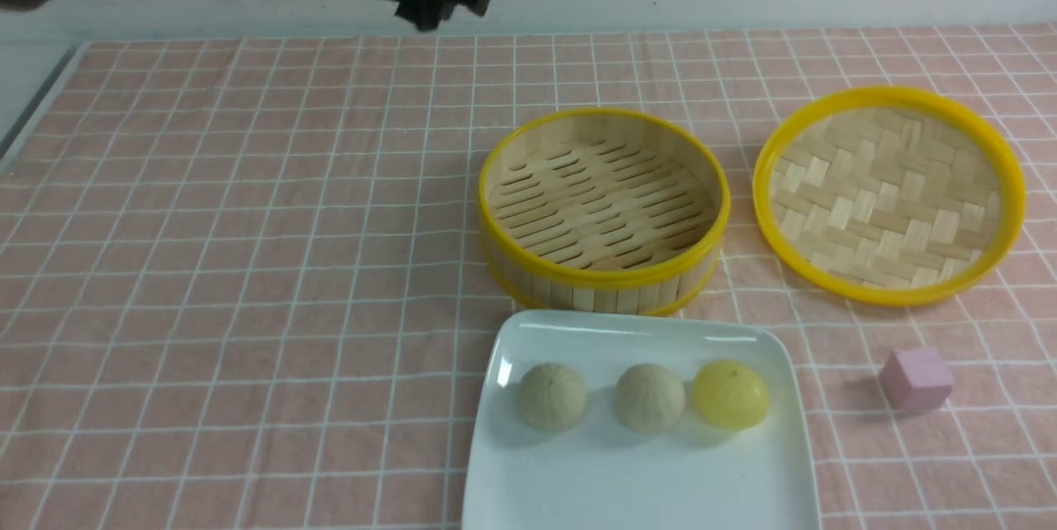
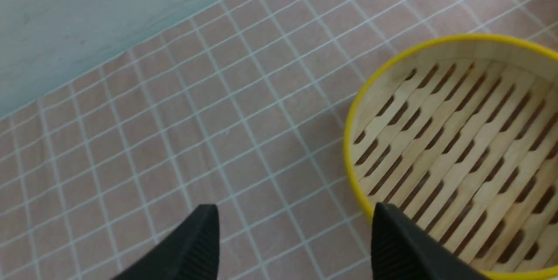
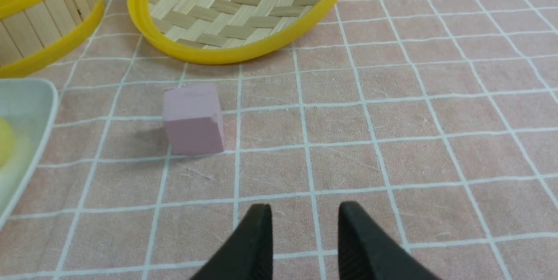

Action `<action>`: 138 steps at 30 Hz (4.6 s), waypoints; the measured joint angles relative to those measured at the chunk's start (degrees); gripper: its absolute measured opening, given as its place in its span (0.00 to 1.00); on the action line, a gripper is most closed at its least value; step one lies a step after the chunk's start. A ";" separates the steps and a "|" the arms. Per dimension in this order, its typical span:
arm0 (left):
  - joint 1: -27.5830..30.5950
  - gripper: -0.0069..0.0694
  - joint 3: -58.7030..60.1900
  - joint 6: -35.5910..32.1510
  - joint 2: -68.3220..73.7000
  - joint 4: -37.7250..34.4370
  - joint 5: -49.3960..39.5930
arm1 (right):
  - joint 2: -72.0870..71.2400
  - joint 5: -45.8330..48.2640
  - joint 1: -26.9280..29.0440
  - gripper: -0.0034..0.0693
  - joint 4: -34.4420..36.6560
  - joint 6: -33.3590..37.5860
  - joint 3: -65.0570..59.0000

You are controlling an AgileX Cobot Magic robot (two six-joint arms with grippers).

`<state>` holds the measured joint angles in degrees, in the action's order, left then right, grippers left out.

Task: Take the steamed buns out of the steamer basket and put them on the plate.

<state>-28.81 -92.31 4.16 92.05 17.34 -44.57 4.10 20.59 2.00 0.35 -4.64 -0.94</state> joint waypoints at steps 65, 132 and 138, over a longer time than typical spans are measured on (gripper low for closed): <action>36.18 0.71 92.85 28.14 -92.65 7.42 18.97 | 0.00 0.00 0.00 0.38 0.01 0.00 0.00; 36.18 0.71 93.41 4.32 -92.71 -14.06 22.21 | 0.00 0.00 0.00 0.38 0.06 0.00 0.00; 36.18 0.71 93.41 4.32 -92.71 -14.06 22.21 | 0.00 0.00 0.00 0.38 0.02 0.00 0.00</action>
<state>7.37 1.10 8.48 -0.67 3.28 -22.36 4.10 20.59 2.00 0.37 -4.64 -0.94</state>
